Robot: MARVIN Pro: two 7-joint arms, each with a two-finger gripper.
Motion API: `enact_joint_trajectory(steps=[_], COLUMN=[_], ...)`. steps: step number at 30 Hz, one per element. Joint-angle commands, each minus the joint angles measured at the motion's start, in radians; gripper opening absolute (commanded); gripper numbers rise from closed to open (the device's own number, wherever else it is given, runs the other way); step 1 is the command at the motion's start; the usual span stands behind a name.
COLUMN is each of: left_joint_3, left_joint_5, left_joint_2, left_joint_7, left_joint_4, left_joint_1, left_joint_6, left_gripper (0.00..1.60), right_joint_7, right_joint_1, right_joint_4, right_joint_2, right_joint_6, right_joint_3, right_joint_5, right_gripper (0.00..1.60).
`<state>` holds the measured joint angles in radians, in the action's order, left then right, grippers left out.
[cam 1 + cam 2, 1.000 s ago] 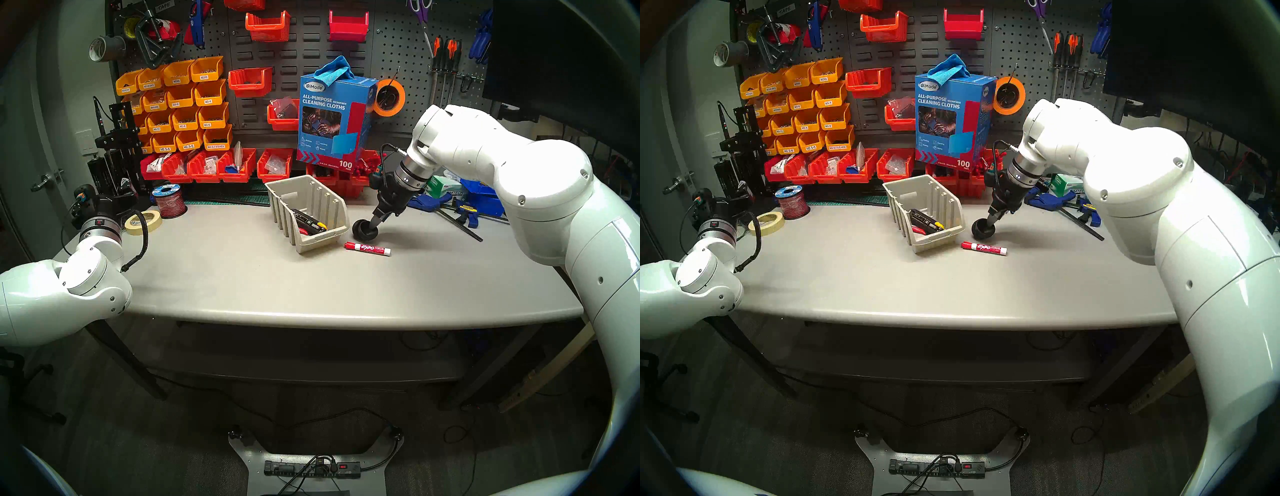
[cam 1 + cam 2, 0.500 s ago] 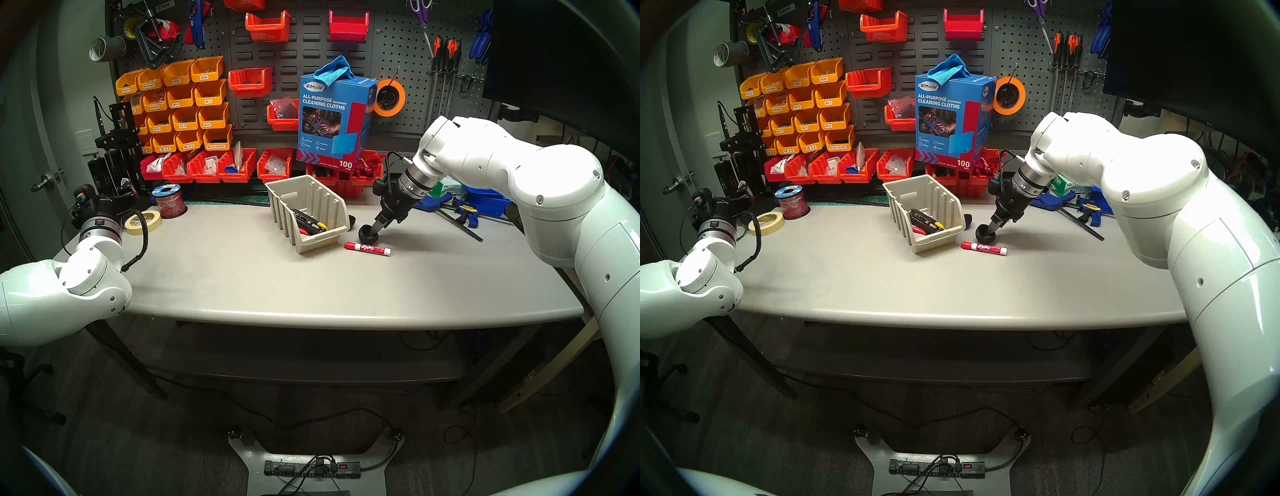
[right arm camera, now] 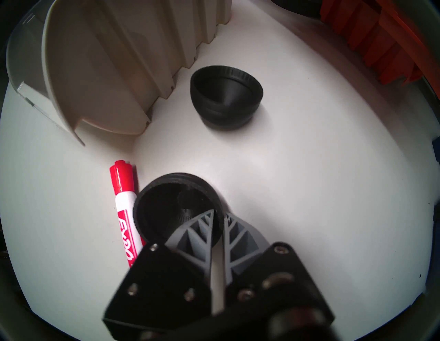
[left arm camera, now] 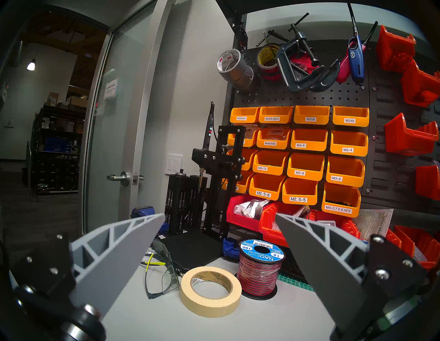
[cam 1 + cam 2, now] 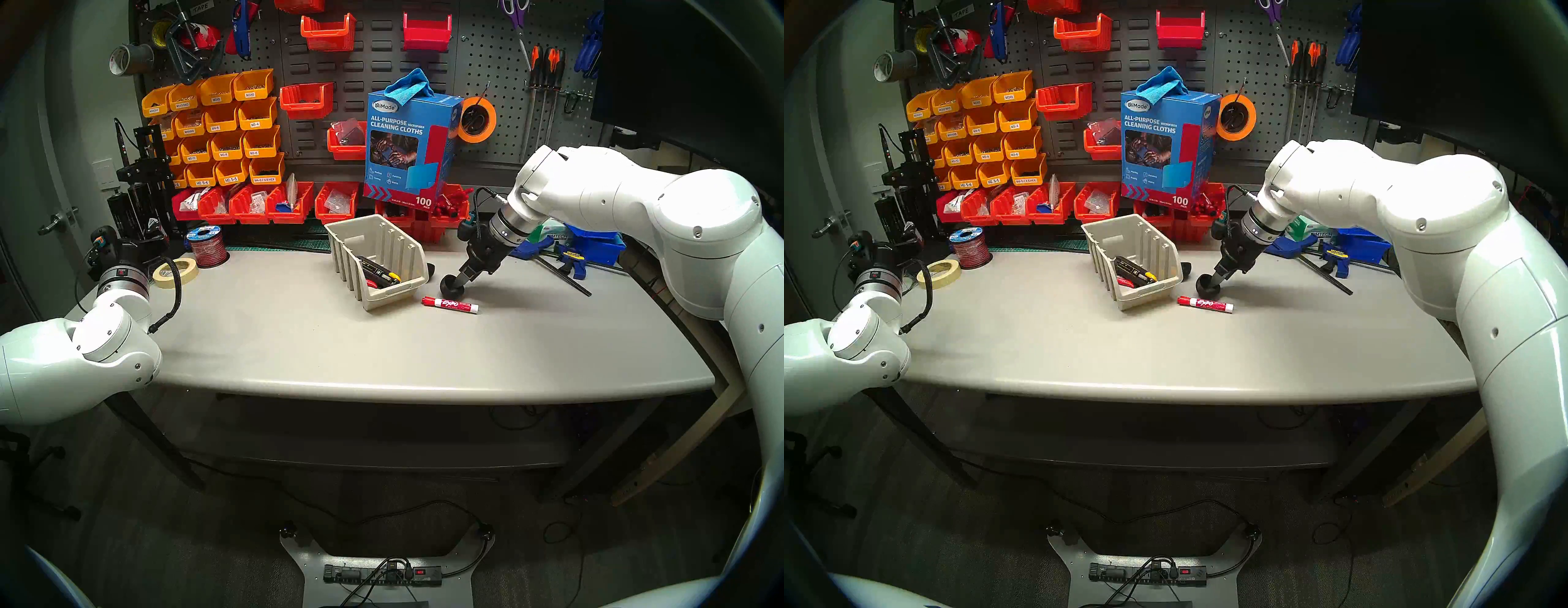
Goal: Take out tools from the storage box
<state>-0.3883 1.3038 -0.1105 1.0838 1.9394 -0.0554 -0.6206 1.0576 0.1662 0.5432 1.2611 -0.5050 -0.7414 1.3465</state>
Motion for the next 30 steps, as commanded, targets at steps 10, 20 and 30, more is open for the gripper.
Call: enact_joint_trajectory(steps=[10, 20, 30], left_joint_3=[0.011, 0.011, 0.011], left_joint_5=[-0.005, -0.005, -0.005], left_joint_2=[-0.001, -0.001, -0.001], left_joint_7=[-0.002, -0.002, -0.002], left_joint_4=[0.002, 0.002, 0.002], left_joint_1=[0.012, 0.012, 0.012], left_joint_6=[-0.001, -0.001, -0.001], left_gripper=[1.60, 1.60, 1.60], right_joint_7=[-0.244, -0.374, -0.422], right_joint_1=[0.121, 0.202, 0.281], right_joint_4=[0.280, 0.425, 0.502], right_joint_2=[-0.141, -0.203, -0.223], right_joint_6=[-0.037, -0.061, -0.086], right_joint_3=[0.031, 0.040, 0.050], right_joint_5=[0.034, 0.037, 0.029], right_gripper=[1.60, 1.60, 1.60])
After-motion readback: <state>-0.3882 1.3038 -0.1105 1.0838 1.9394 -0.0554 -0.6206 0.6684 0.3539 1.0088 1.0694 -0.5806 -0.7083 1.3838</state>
